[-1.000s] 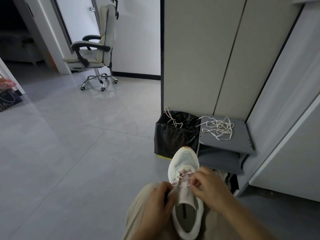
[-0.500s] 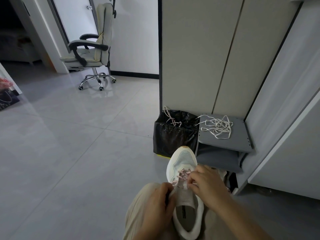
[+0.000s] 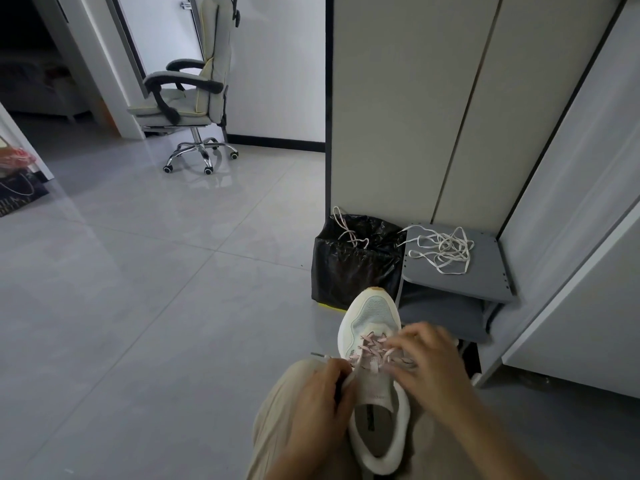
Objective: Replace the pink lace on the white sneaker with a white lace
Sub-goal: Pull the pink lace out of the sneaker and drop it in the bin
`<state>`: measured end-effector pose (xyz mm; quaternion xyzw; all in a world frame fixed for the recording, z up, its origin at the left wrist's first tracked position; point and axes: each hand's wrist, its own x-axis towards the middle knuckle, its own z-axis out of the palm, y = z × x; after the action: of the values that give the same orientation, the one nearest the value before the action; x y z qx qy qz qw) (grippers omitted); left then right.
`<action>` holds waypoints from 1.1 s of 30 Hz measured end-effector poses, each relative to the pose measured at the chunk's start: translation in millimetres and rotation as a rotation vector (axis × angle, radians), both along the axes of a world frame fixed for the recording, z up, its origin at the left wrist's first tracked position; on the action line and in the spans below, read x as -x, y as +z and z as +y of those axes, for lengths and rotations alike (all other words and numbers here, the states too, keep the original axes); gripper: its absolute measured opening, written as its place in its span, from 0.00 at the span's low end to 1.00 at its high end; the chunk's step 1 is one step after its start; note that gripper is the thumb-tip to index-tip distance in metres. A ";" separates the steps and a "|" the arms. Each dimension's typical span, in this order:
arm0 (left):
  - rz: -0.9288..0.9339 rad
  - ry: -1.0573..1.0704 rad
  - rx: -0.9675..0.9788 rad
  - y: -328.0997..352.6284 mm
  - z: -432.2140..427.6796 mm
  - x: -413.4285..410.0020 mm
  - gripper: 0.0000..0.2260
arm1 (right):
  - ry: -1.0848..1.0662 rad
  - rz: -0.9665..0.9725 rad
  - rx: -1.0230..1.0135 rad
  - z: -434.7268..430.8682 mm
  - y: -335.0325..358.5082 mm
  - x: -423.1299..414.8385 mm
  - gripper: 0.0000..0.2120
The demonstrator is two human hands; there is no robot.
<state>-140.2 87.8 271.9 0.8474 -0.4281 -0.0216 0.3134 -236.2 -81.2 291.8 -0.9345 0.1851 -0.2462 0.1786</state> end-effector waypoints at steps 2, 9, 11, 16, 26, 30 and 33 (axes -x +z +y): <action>0.014 0.007 0.013 1.1 1.7 0.8 0.10 | 0.089 0.091 0.209 6.5 -0.1 -11.3 0.07; 0.094 -0.005 0.078 17.1 1.7 6.6 0.07 | -0.183 -0.185 -0.706 -13.5 11.1 19.9 0.09; 0.125 -0.043 0.085 22.5 -1.9 7.4 0.06 | -0.349 -0.242 -0.819 -13.5 3.0 30.3 0.11; 0.095 -0.050 0.039 18.2 0.0 5.8 0.10 | -0.354 -0.102 -0.632 -13.0 -7.8 22.7 0.06; -0.005 0.011 0.065 5.0 4.3 3.1 0.10 | 0.135 0.277 0.241 18.2 12.4 -14.7 0.16; 0.126 -0.014 0.141 8.5 -2.7 12.0 0.08 | 0.330 0.302 0.145 0.0 18.7 -7.3 0.06; 0.132 -0.021 0.174 2.4 -5.9 14.3 0.11 | 0.304 0.334 0.174 -7.6 14.1 -4.9 0.07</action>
<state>-154.5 81.9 274.3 0.8091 -0.4158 -0.0436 0.4129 -231.3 -88.7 305.9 -0.9912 0.0472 -0.0734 0.0992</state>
